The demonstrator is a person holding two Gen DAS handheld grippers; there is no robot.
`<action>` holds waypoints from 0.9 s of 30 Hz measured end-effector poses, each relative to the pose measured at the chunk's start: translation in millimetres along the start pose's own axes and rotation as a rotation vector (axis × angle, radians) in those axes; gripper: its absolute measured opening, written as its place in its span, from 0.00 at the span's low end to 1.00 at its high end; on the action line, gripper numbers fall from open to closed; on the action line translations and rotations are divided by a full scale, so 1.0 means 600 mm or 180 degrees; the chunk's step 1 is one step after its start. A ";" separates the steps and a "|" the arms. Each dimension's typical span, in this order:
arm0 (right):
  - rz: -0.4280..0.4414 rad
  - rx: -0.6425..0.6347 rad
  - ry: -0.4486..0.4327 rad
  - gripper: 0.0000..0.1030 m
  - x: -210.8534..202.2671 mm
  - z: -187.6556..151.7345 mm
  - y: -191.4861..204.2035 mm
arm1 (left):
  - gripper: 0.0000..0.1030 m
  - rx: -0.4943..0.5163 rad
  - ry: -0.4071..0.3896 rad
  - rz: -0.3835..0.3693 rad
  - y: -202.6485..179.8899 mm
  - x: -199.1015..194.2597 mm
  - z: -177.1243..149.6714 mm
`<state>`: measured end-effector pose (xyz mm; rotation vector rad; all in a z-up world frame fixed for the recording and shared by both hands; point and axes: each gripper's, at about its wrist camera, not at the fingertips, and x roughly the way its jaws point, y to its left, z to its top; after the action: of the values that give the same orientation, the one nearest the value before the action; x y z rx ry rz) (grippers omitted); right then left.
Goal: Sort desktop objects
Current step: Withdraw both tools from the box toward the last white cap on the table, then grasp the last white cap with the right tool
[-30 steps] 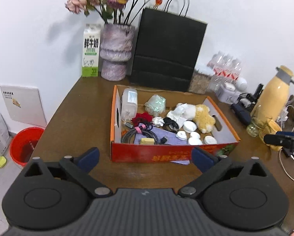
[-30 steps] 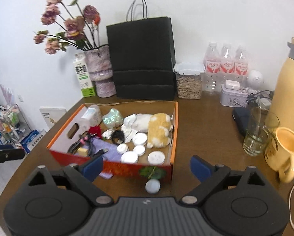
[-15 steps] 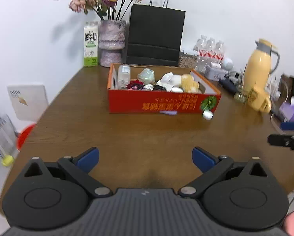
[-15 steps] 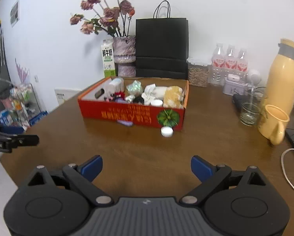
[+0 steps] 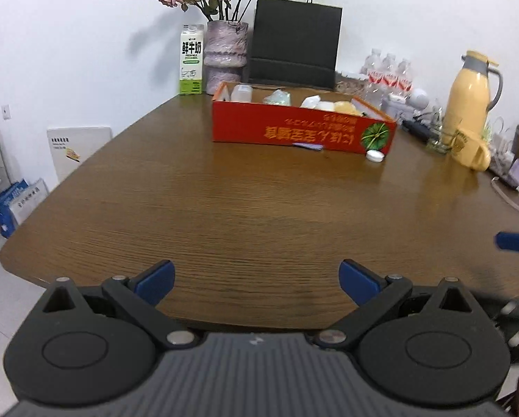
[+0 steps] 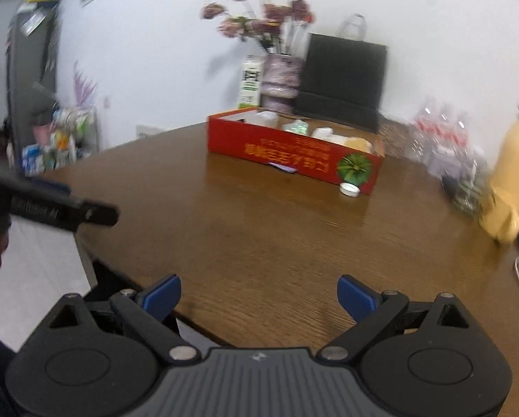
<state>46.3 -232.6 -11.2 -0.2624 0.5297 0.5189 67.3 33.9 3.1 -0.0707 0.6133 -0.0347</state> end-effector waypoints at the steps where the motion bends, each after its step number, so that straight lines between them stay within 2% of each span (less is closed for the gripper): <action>1: 0.0047 0.0036 0.0000 0.94 0.004 -0.001 0.001 | 1.00 -0.0006 0.0014 -0.0037 -0.004 0.001 0.000; 4: 0.0113 0.0268 0.0066 0.94 0.018 -0.009 -0.005 | 1.00 0.0046 0.0062 -0.0142 -0.016 0.006 -0.009; 7: 0.0056 0.0536 0.0091 0.94 0.034 -0.011 -0.023 | 1.00 0.0112 0.0022 -0.0213 -0.027 0.011 -0.018; 11: 0.0005 0.0845 0.0007 0.94 0.051 -0.007 -0.056 | 1.00 0.0108 -0.0052 -0.0266 -0.034 0.021 -0.013; 14: -0.0114 0.0933 -0.0062 0.94 0.074 0.003 -0.081 | 1.00 0.0108 -0.0063 -0.0217 -0.037 0.039 0.000; 18: -0.0079 0.0933 -0.0064 0.94 0.122 0.032 -0.116 | 1.00 0.0204 -0.0170 -0.0158 -0.046 0.075 0.036; 21: -0.0103 0.1054 -0.0045 0.93 0.176 0.066 -0.158 | 1.00 0.0434 -0.0199 -0.0091 -0.063 0.114 0.068; 23: -0.0171 0.1159 -0.0045 0.92 0.215 0.087 -0.185 | 1.00 0.0534 -0.0264 -0.0151 -0.072 0.144 0.092; 25: -0.0266 0.1218 -0.0003 0.88 0.255 0.108 -0.209 | 1.00 0.0498 -0.0206 -0.0172 -0.077 0.184 0.117; 27: -0.0320 0.1227 0.0135 0.79 0.303 0.130 -0.233 | 0.96 0.0402 -0.0112 -0.0198 -0.077 0.228 0.144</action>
<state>287.0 -248.5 -29.8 0.0681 0.6424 0.3054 228.0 -14.4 -1.5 0.0318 0.5725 -0.1321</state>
